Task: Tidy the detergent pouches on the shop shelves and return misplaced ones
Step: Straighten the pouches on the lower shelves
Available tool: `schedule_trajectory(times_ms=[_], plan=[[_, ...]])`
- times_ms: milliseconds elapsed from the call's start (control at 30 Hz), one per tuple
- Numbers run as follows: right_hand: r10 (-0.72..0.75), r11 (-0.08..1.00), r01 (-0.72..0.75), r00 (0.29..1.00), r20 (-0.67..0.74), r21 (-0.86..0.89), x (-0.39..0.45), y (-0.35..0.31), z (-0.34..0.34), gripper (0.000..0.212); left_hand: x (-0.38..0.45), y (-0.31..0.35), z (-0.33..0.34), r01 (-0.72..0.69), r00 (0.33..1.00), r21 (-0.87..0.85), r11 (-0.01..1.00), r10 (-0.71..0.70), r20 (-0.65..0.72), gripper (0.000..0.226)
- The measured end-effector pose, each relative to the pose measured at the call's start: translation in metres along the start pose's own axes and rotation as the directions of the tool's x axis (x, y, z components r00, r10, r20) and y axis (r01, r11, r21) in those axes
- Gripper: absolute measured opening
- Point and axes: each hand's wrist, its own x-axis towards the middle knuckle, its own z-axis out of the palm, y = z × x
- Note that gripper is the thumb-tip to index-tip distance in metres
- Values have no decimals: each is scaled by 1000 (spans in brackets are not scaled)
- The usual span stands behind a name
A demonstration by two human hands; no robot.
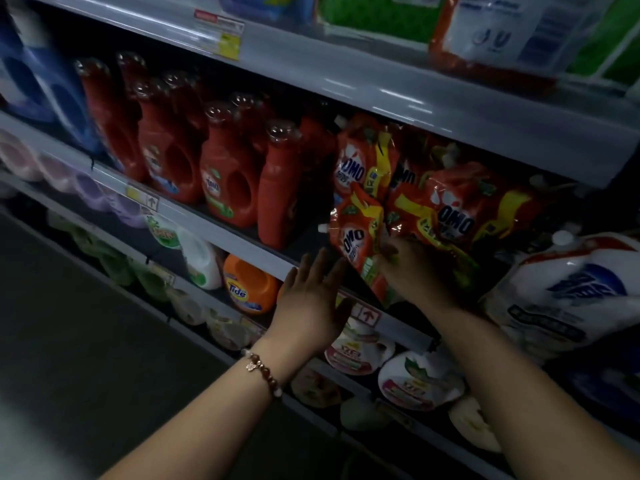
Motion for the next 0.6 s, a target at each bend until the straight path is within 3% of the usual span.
schedule_trajectory(times_ms=[133, 333, 467, 600], plan=[[109, 990, -107, 994, 13, -88, 28, -6, 16, 57, 14, -7, 3, -41, 998, 3, 999, 41, 43, 72], [204, 967, -204, 979, -15, -151, 43, -18, 39, 76, 23, -13, 6, 19, 983, -33, 999, -13, 181, 71], [267, 960, -269, 963, -42, -77, 46, -25, 41, 57, 27, -18, 10, 72, 970, -106, 992, -45, 237, 69], [291, 940, -283, 957, -13, 192, 47, -17, 35, 2, 27, -17, 9, 160, 964, -253, 954, -96, 250, 64]])
